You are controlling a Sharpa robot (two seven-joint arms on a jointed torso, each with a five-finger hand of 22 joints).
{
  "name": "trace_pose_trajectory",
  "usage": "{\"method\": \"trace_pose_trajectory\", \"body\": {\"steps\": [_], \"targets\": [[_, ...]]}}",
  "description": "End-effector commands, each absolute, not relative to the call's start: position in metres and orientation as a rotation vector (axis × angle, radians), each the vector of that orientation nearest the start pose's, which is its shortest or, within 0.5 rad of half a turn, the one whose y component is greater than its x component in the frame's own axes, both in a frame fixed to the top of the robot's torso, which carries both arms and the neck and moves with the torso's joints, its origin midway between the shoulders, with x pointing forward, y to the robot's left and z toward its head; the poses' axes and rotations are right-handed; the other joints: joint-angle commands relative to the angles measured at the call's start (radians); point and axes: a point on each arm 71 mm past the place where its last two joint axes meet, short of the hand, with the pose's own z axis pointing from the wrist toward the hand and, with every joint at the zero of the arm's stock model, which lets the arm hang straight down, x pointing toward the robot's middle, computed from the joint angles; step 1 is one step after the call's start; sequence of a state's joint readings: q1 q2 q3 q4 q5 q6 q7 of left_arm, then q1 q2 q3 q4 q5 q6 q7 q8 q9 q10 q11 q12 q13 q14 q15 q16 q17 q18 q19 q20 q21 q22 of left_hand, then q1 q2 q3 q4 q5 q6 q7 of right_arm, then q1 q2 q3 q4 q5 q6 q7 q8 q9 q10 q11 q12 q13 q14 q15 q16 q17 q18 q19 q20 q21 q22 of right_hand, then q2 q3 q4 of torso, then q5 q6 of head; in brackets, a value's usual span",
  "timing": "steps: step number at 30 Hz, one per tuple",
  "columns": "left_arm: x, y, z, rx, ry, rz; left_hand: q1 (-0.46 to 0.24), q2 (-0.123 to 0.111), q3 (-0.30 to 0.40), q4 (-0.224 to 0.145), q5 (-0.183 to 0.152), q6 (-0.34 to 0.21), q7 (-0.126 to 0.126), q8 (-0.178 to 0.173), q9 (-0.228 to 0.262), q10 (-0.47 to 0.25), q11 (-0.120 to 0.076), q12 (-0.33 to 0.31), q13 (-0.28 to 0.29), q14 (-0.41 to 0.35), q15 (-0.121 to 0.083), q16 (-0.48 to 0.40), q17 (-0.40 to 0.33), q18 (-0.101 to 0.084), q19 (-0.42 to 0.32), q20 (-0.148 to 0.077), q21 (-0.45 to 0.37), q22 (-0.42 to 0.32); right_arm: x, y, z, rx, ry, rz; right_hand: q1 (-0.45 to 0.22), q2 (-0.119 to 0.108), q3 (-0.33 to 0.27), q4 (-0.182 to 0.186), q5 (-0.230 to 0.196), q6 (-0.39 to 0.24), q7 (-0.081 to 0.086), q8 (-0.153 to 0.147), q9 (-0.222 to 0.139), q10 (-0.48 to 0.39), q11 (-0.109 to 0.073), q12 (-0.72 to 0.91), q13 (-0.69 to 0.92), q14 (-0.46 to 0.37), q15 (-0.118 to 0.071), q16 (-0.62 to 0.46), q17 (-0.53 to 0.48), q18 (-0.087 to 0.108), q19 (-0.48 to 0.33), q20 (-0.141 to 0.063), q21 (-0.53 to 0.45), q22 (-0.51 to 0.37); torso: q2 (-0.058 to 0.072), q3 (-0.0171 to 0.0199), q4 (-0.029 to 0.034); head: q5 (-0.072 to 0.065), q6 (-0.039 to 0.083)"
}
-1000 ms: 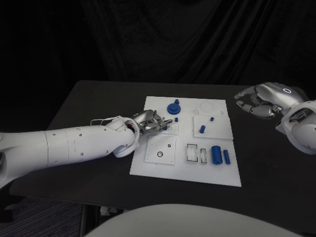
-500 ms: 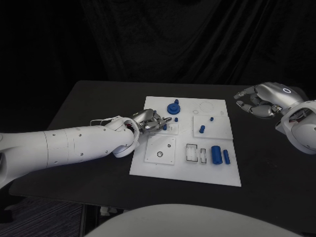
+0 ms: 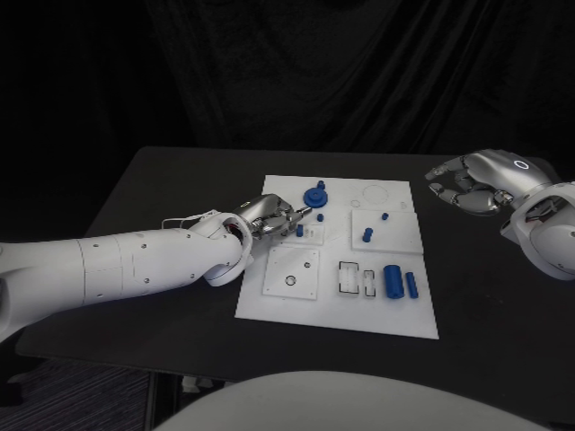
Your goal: Assemble the parts on the task board
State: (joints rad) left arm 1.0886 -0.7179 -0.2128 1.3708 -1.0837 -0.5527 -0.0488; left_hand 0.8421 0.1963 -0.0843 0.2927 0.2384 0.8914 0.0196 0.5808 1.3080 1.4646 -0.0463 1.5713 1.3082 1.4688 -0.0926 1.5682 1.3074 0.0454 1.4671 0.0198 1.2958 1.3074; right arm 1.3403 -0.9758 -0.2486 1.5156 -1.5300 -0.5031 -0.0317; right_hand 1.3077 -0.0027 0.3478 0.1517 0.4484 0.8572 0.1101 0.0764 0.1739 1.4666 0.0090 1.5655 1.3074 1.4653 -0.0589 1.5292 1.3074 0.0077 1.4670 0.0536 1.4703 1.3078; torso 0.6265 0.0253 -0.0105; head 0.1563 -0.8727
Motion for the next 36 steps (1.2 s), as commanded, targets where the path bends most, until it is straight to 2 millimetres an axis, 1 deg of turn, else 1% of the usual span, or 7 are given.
{"method": "trace_pose_trajectory", "body": {"steps": [1, 5, 12, 21, 24, 26, 36], "targets": [[0.461, 0.194, -0.295, -0.240, 1.752, -0.749, 0.039, -0.005, -0.015, 0.000, 0.063, -0.007, -0.001, 0.002, 0.024, 0.106, -0.001, 0.000, 0.263, 0.102, 0.000, 0.003, 0.263, 0.011, 0.016, 0.000, 0.009, 0.189, 0.479, -0.272, -0.178, -0.241, 1.521, 0.479, -0.006, -0.004, 0.005, -0.002, 0.006, 0.002, -0.002, -0.006, -0.001, 0.104, -0.001, 0.005, 0.263, 0.089, 0.002, -0.003, 0.197, 0.020, 0.049, 0.001, -0.006, 0.226, 0.000, -0.0003, 0.0005, 0.001, 0.000], [0.460, 0.196, -0.293, -0.244, 1.744, -0.750, 0.088, -0.013, -0.027, -0.001, 0.124, -0.005, -0.005, 0.012, 0.024, 0.106, -0.004, 0.000, 0.263, 0.102, -0.003, 0.003, 0.263, 0.010, 0.019, -0.003, 0.014, 0.191, 0.479, -0.272, -0.178, -0.241, 1.519, 0.479, -0.006, -0.003, 0.006, -0.003, 0.006, 0.003, -0.002, -0.006, -0.001, 0.104, -0.001, 0.005, 0.263, 0.089, 0.002, -0.003, 0.198, 0.020, 0.050, 0.000, -0.004, 0.226, 0.000, -0.0002, 0.0002, -0.001, 0.000], [0.455, 0.203, -0.283, -0.253, 1.719, -0.755, 0.322, -0.086, 0.042, -0.036, 0.256, -0.001, -0.019, 0.024, 0.023, 0.106, -0.015, 0.000, 0.263, 0.102, -0.015, 0.003, 0.263, 0.007, 0.026, -0.013, 0.033, 0.195, 0.478, -0.274, -0.178, -0.238, 1.513, 0.478, -0.007, -0.004, 0.006, -0.003, 0.006, 0.004, -0.001, -0.006, -0.001, 0.104, 0.000, 0.005, 0.263, 0.089, 0.002, -0.003, 0.198, 0.020, 0.050, 0.000, -0.005, 0.226, -0.001, 0.0000, 0.0003, -0.006, 0.000], [0.476, 0.214, -0.242, -0.156, 1.697, -0.734, 0.456, -0.155, 0.154, -0.028, 0.282, -0.019, -0.016, -0.023, 0.010, 0.106, -0.015, 0.000, 0.263, 0.102, -0.013, 0.003, 0.263, 0.005, 0.028, -0.014, 0.042, 0.197, 0.478, -0.275, -0.176, -0.238, 1.495, 0.484, -0.008, -0.004, 0.006, -0.002, 0.006, 0.004, -0.001, -0.006, -0.001, 0.104, 0.000, 0.005, 0.263, 0.089, 0.002, -0.003, 0.198, 0.020, 0.050, 0.000, -0.005, 0.226, 0.001, 0.0000, 0.0007, -0.009, 0.000], [0.483, 0.216, -0.223, -0.064, 1.639, -0.705, 0.459, -0.170, 0.172, -0.009, 0.247, -0.024, -0.011, -0.035, 0.006, 0.106, -0.011, 0.000, 0.263, 0.102, -0.011, 0.003, 0.263, 0.004, 0.029, -0.011, 0.045, 0.198, 0.478, -0.275, -0.176, -0.238, 1.492, 0.484, -0.008, -0.004, 0.006, -0.002, 0.006, 0.004, -0.001, -0.006, -0.001, 0.104, 0.000, 0.005, 0.263, 0.089, 0.002, -0.003, 0.198, 0.020, 0.050, 0.000, -0.005, 0.226, 0.001, 0.0010, 0.0000, -0.009, 0.000], [0.489, 0.218, -0.213, -0.046, 1.629, -0.689, 0.445, -0.177, 0.176, -0.004, 0.162, -0.023, -0.008, -0.042, 0.004, 0.106, -0.008, 0.000, 0.263, 0.102, -0.008, 0.003, 0.263, 0.000, 0.034, -0.009, 0.062, 0.203, 0.478, -0.276, -0.176, -0.237, 1.493, 0.483, -0.008, -0.004, 0.006, -0.002, 0.006, 0.004, -0.001, -0.006, -0.001, 0.104, 0.000, 0.005, 0.263, 0.089, 0.002, -0.003, 0.198, 0.020, 0.050, 0.000, -0.005, 0.226, 0.002, -0.0005, 0.0006, -0.011, 0.000], [0.525, 0.237, -0.210, -0.119, 1.891, -0.506, 0.392, -0.175, 0.189, -0.002, 0.089, -0.033, 0.010, -0.114, -0.037, 0.106, 0.007, 0.000, 0.263, 0.102, 0.004, 0.003, 0.263, 0.000, 0.033, 0.001, 0.064, 0.203, 0.478, -0.274, -0.177, -0.240, 1.499, 0.483, -0.009, -0.003, 0.006, -0.001, 0.006, 0.005, -0.001, -0.005, -0.001, 0.104, 0.000, 0.005, 0.263, 0.089, 0.002, -0.003, 0.198, 0.020, 0.050, 0.000, -0.004, 0.226, 0.003, -0.0015, 0.0001, -0.006, 0.000]]}}
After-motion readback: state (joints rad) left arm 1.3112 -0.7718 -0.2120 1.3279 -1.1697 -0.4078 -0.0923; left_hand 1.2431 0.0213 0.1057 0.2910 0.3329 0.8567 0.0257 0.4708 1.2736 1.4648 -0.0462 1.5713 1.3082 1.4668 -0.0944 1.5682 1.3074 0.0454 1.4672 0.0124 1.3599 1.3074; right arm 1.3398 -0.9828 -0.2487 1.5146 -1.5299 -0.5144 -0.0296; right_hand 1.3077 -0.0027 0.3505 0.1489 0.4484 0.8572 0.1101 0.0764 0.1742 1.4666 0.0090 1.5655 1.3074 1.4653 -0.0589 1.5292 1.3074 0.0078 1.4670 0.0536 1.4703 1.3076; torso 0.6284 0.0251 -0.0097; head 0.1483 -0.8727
